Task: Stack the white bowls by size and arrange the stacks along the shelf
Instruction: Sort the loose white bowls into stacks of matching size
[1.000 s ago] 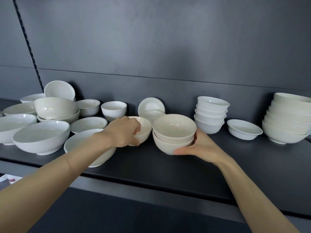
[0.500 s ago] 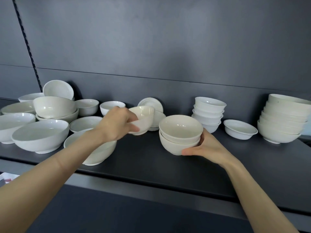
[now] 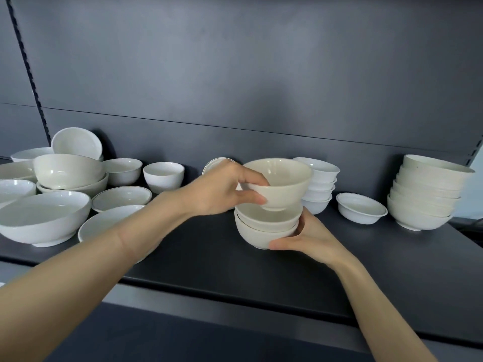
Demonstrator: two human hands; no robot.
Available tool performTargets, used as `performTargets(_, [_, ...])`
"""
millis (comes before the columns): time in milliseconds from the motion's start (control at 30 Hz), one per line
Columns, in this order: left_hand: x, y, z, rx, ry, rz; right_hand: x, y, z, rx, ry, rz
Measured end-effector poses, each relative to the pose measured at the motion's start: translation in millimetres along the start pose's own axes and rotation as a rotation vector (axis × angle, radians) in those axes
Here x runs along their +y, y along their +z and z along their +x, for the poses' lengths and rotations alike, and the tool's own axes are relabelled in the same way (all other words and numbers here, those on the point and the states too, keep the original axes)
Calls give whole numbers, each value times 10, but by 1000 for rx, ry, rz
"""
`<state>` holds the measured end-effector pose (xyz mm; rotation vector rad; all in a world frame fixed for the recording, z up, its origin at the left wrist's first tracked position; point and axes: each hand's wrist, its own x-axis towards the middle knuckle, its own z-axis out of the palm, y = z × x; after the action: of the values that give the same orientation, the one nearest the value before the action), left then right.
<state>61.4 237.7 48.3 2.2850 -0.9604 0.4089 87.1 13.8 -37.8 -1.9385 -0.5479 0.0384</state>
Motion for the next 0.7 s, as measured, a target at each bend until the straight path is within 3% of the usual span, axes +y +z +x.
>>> performTargets(300, [-193,174,-63,-105,-42,11,89,-4,52,16,28,-31])
performTargets(533, [-304,236,-86,-150,36,58,110,-6,61,11,29,-43])
performTargets(700, [-339,314,-151,-102,15,83,103,-2,67,2,23,-46])
